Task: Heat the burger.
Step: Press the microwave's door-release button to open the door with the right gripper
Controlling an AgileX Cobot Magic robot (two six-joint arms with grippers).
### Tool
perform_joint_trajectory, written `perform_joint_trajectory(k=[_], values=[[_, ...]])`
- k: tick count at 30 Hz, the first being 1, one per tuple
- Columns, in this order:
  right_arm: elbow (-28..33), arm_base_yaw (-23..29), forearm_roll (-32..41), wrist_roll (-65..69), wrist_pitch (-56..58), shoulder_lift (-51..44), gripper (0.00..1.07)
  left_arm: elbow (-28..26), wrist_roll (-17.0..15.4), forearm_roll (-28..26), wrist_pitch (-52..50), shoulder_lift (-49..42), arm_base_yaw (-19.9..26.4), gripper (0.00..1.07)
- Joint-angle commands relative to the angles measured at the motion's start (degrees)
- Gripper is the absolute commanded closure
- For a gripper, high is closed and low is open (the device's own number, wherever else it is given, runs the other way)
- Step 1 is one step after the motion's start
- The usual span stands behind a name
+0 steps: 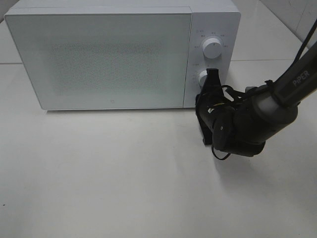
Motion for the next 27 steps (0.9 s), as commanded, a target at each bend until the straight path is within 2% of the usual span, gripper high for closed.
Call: perform_joint_trajectory(k=[1,10,17,27], values=[[-1.09,-0.29,-0.86,-0.86,-5.39,-0.23,1.07,0.17,-0.23,-0.23,-0.74,-1.2,0.11,0.09],[-2.58,-1.49,0.4,-1.38,-5.04,-0.23,1.07,0.17,-0.23,-0.23,-0.74,-1.2,0.11,0.09],[-6.47,-3.5,-1.15,-2.81,-6.19,0.74,1.07,0.17,-0.23,-0.17,-0.74,-1.2,0.11,0.09],[-6.99,-3.61,-1.49,-2.81,-8.08,1.15,1.07,0.17,-0.23,-0.17,-0.74,-1.2,0.11,0.09]])
